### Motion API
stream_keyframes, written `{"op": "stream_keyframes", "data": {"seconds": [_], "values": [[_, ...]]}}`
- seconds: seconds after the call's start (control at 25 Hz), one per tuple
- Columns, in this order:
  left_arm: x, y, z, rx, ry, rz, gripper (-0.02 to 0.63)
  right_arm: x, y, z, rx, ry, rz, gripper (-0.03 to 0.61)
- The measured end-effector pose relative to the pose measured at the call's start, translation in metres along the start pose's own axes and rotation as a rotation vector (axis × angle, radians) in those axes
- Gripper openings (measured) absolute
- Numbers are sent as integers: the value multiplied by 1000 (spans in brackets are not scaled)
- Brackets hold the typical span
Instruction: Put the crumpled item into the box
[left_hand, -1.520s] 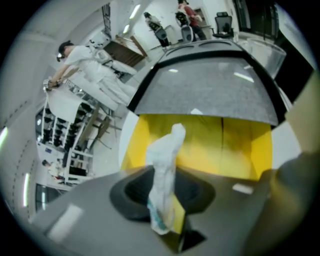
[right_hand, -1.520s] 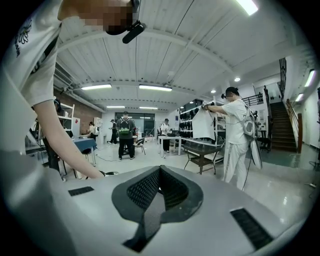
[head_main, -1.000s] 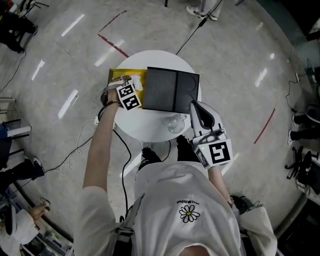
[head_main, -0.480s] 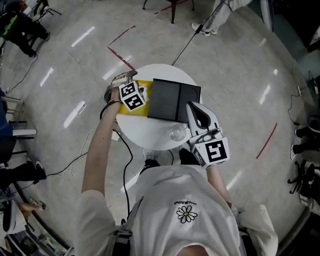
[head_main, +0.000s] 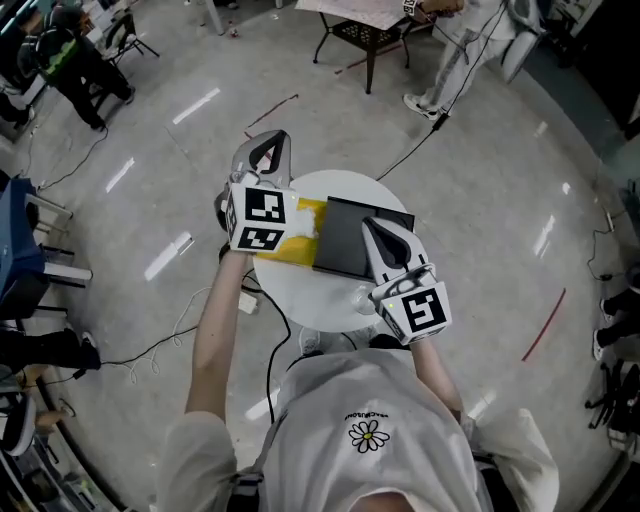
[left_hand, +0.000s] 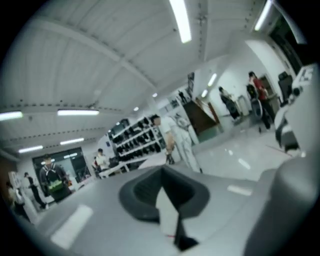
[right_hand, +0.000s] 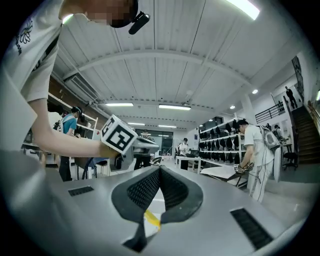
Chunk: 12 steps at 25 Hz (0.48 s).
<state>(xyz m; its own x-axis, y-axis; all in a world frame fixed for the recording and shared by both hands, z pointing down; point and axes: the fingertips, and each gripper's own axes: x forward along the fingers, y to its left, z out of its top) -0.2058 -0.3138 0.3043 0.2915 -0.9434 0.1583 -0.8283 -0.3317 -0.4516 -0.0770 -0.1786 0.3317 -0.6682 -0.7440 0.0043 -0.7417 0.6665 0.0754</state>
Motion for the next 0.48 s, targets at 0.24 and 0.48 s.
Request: {"op": "stream_keyframes", "data": {"seconds": [0.24, 0.48], "values": [[-78, 5, 46, -83, -191, 201, 2, 15, 11, -2, -21, -4, 51, 2], [-121, -12, 37, -296, -261, 262, 2, 24, 19, 0, 9, 7, 71, 2]]}}
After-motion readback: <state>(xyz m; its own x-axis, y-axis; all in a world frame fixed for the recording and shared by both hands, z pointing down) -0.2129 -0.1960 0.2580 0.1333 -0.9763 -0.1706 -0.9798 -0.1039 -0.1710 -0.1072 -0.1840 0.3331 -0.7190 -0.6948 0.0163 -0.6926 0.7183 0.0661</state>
